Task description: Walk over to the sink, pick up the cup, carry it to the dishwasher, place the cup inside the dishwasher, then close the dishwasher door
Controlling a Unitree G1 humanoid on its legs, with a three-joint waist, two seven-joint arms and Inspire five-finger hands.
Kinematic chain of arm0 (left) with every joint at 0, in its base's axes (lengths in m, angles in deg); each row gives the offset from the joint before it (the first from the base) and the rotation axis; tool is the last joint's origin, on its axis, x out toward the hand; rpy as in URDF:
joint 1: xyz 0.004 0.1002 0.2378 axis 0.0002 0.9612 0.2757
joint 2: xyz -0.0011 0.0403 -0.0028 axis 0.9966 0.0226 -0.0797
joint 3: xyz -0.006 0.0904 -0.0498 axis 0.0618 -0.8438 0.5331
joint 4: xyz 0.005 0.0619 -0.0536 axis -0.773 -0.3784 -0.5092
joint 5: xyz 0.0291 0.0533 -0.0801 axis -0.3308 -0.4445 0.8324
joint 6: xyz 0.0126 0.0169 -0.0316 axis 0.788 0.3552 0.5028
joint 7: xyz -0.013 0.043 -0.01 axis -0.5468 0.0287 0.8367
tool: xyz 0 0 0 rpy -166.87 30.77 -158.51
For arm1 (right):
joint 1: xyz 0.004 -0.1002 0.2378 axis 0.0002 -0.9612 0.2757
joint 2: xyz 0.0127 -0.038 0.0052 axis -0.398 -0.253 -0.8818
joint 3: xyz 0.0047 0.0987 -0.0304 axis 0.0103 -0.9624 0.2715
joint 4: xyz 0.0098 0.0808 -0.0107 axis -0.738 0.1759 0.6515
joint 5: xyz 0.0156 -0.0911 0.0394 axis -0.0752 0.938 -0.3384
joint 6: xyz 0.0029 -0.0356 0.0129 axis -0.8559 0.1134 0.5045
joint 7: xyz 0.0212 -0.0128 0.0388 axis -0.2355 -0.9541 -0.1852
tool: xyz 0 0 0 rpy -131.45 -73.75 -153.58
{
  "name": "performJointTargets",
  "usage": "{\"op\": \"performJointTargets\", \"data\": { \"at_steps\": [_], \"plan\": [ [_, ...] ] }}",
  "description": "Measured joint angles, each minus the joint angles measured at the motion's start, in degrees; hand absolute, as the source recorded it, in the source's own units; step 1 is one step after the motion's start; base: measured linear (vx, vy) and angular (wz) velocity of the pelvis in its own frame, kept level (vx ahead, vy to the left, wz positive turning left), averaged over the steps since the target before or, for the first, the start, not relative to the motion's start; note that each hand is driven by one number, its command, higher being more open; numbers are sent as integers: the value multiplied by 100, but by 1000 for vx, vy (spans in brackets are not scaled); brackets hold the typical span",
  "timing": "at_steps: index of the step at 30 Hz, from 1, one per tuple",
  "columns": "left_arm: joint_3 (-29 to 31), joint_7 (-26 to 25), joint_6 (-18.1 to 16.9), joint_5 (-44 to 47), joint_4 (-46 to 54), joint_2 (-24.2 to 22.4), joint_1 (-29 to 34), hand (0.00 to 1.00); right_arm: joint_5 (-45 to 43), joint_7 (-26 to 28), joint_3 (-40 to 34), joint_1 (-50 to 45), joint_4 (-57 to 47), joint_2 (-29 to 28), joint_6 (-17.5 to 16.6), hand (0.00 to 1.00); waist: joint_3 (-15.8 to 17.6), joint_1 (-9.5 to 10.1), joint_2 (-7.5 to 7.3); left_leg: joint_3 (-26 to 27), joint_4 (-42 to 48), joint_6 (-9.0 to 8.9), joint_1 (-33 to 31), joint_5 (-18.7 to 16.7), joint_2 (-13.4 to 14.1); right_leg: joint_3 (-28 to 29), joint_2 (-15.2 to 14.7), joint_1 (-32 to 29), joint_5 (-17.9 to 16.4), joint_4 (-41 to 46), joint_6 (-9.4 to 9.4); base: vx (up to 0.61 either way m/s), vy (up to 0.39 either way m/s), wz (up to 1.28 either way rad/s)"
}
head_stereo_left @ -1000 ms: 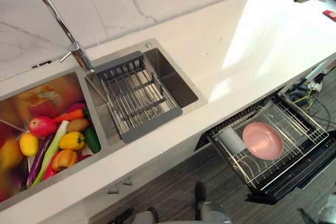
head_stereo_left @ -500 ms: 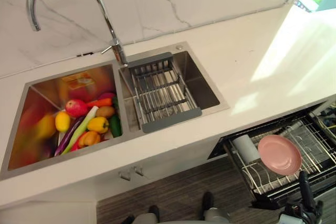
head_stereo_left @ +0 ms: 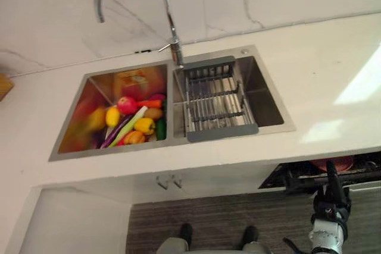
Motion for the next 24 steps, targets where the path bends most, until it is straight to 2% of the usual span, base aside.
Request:
{"op": "performJointTargets", "data": {
  "at_steps": [2,4,8,12,15,16,18,19,20,22,24],
  "plan": [
    [0,61,-3,-134,0,-2,116,100,-158,590,354,-63,-33,-137,80,100,-13,-24,29,99,-21,41,23,65,-6,-43,-3,33,1,-2,2,-65,15,16],
    [3,74,-3,-147,8,5,133,100,-243,915,523,-59,-304,-190,78,100,-27,-25,49,116,-27,91,51,32,-22,-98,-38,67,4,-4,3,-64,34,-3],
    [1,75,-23,-128,32,-11,71,100,41,983,1199,-412,-355,147,204,100,-19,-52,37,254,-110,97,91,26,56,-96,2,74,1,-27,-3,-65,-6,3],
    [5,39,-104,-80,28,-3,82,100,1125,1299,2029,-983,-309,334,369,100,-27,-115,-52,539,-116,161,127,-12,214,-65,91,72,-20,-28,-35,-1,-36,-3],
    [-3,66,-158,30,36,3,3,100,2115,1483,2570,-1310,405,99,687,100,-52,-109,-93,790,-87,171,143,-16,285,-79,91,97,-34,-22,-54,44,-14,2],
    [-16,113,-152,68,63,4,-48,100,2623,1394,2561,-1344,918,-154,701,100,-54,-88,-106,905,-82,171,140,-16,286,-87,57,96,-34,1,-53,64,19,-1],
    [-28,212,-115,199,96,-5,-145,100,3114,1099,2237,-1281,1094,-250,430,100,-54,-70,-153,1032,-76,181,100,-8,209,-76,-82,0,-39,102,-39,69,61,3],
    [-101,249,-29,333,142,75,-214,100,3327,875,2034,-1282,1264,-252,355,100,-88,-74,-246,1036,-83,191,116,-2,152,-114,-221,-33,-153,330,62,69,77,21],
    [-197,287,7,399,193,135,-229,100,3423,747,1937,-1283,1387,-263,320,100,-85,-71,-309,1041,-85,199,147,4,129,-129,-302,-42,-234,493,86,75,82,29],
    [-422,645,159,711,368,375,-271,100,3934,230,1678,-1313,1783,-340,293,100,-80,-63,-705,1106,-163,293,310,24,-72,-47,-774,-245,-671,1361,305,94,87,12],
    [-650,823,254,833,430,616,-262,100,4185,-17,1519,-1384,1878,-467,300,100,-87,-65,-966,1173,-363,386,530,69,-251,331,-1100,-438,-850,2048,414,125,59,-4]
  ]
}}
